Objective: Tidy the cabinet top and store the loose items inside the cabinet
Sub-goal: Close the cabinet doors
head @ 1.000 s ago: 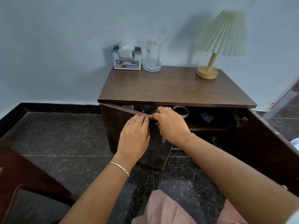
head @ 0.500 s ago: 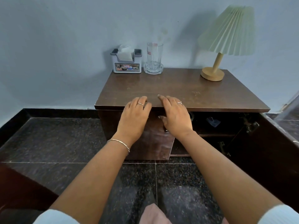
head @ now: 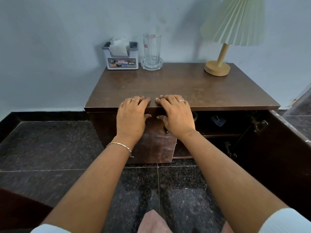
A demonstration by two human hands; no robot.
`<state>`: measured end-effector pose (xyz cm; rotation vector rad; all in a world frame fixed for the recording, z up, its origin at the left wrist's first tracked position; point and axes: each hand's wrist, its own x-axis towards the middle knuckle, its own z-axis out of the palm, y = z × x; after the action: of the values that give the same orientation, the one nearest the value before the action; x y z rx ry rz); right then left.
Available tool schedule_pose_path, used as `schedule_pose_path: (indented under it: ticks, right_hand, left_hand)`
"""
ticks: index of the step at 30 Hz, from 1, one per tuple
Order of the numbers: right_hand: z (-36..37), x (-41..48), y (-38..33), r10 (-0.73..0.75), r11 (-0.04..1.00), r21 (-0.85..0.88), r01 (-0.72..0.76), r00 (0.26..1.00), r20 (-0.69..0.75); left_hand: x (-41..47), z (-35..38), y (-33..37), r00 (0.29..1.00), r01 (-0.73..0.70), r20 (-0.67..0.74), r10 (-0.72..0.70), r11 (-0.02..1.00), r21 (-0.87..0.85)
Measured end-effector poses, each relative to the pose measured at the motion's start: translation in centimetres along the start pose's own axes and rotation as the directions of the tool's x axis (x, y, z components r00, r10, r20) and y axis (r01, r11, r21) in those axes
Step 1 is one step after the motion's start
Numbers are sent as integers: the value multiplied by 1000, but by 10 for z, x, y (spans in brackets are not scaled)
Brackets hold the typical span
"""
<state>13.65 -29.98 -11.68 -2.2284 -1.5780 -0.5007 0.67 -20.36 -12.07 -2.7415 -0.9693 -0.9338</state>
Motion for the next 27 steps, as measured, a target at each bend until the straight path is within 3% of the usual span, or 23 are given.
schedule_pose_path:
  ticks: [7, 11, 16, 20, 23, 27]
  right_hand:
    - [-8, -7, -5, -16, 1000, -11, 17, 998, 60]
    - [-27, -20, 6, -93, 993, -55, 105, 980, 177]
    - [-56, -49, 40, -40, 996, -77, 55, 982, 186]
    - [-82, -79, 80, 122, 986, -136, -100, 978, 171]
    - [-103, -104, 111, 329, 925, -227, -305, 941, 76]
    - [-131, -132, 146, 656, 713, -281, -643, 753, -57]
  left_hand:
    - [2, -9, 6, 999, 13, 52, -14, 1000, 16]
    - [10, -22, 17, 986, 43, 156, -51, 998, 52]
    - [23, -31, 53, 957, 6, 287, -37, 994, 107]
    - [22, -24, 112, 947, -117, 304, 103, 993, 30]
    - [16, -15, 165, 928, -218, 289, 235, 972, -91]
    - [7, -8, 232, 843, -360, 291, 452, 877, -319]
